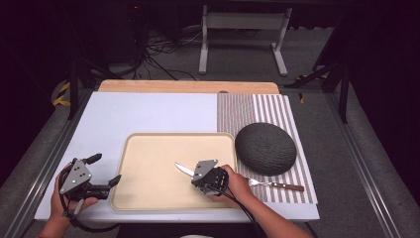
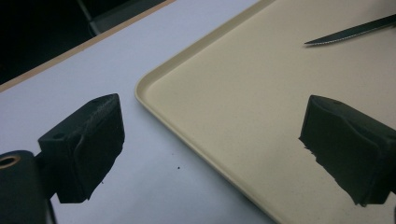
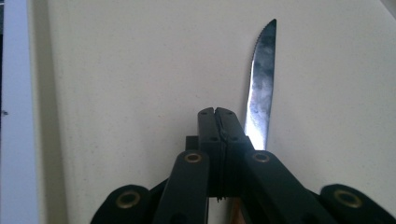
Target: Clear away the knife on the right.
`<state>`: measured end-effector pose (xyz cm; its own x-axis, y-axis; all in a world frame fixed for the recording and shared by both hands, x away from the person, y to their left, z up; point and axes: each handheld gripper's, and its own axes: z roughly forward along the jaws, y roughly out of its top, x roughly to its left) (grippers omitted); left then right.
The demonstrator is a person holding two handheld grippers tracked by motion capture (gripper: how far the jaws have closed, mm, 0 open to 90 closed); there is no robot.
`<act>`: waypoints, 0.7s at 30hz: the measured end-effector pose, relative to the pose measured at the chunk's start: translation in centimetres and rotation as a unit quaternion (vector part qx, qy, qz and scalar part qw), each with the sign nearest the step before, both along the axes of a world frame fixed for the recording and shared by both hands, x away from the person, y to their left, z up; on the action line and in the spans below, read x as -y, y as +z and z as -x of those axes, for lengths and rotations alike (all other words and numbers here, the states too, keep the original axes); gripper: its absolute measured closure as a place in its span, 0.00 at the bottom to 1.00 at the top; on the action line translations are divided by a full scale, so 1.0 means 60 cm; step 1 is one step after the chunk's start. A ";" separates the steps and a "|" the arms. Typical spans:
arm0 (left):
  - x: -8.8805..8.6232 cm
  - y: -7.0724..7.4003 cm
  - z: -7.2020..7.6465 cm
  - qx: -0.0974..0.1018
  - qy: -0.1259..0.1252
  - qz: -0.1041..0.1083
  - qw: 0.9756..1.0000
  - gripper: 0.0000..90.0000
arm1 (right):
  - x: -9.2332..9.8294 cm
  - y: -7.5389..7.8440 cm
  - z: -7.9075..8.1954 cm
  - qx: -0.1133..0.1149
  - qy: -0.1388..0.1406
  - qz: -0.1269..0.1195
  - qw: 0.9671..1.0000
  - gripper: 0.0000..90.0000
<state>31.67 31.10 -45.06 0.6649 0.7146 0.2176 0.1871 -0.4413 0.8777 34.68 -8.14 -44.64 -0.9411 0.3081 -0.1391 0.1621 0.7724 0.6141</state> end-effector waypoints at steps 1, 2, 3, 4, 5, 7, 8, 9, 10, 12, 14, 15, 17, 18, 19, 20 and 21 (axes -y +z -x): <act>0.000 0.000 0.000 0.001 0.000 0.001 1.000 0.08 | 0.002 0.000 -0.001 -0.001 -0.002 0.001 1.000 1.00; 0.000 0.000 0.000 0.001 0.000 0.001 1.000 0.08 | 0.002 0.000 -0.001 -0.001 -0.002 0.001 1.000 1.00; 0.001 0.000 0.001 0.000 -0.001 0.002 1.000 0.08 | 0.005 0.001 -0.003 -0.001 -0.005 0.002 1.000 1.00; 0.001 0.000 0.001 0.002 0.000 0.000 1.000 0.08 | 0.010 0.001 -0.004 -0.006 -0.010 -0.001 1.000 1.00; 0.000 0.000 0.001 0.002 0.000 0.000 1.000 0.08 | 0.014 0.001 -0.004 -0.007 -0.013 -0.003 1.000 1.00; 0.001 0.000 0.001 0.000 -0.001 0.004 1.000 0.08 | 0.025 0.002 -0.005 -0.011 -0.016 -0.002 1.000 1.00; 0.000 0.000 0.001 -0.001 0.000 0.004 1.000 0.08 | 0.031 0.002 -0.006 -0.015 -0.020 -0.005 1.000 1.00; 0.000 0.000 0.001 -0.001 0.000 0.004 1.000 0.08 | 0.037 0.001 -0.008 -0.019 -0.023 -0.008 1.000 1.00; 0.001 0.000 0.001 -0.001 0.000 0.004 1.000 0.08 | 0.044 0.001 -0.009 -0.025 -0.029 -0.013 0.999 1.00; 0.001 0.000 0.002 0.000 0.000 0.003 1.000 0.08 | 0.053 0.002 -0.010 -0.029 -0.032 -0.014 0.999 1.00; 0.001 0.000 0.001 0.000 0.000 0.003 1.000 0.08 | 0.061 0.002 -0.012 -0.031 -0.039 -0.015 0.999 1.00; 0.001 0.000 0.001 -0.001 0.000 0.003 1.000 0.08 | 0.064 0.002 -0.012 -0.031 -0.040 -0.015 0.999 1.00; 0.001 0.000 0.002 -0.001 0.000 0.003 1.000 0.08 | 0.067 0.002 -0.013 -0.031 -0.044 -0.017 0.998 1.00; 0.001 0.000 0.001 0.000 0.000 0.001 1.000 0.08 | 0.066 0.002 -0.013 -0.029 -0.044 -0.016 0.999 1.00; 0.001 -0.001 0.001 -0.001 0.001 0.003 1.000 0.08 | 0.064 0.002 -0.012 -0.023 -0.041 -0.014 0.999 1.00; 0.001 0.000 0.001 -0.003 0.000 0.001 1.000 0.08 | 0.061 0.002 -0.011 -0.018 -0.040 -0.012 0.999 0.99; 0.002 -0.001 0.000 -0.002 0.000 0.001 1.000 0.08 | 0.057 0.001 -0.011 -0.014 -0.034 -0.011 0.999 0.99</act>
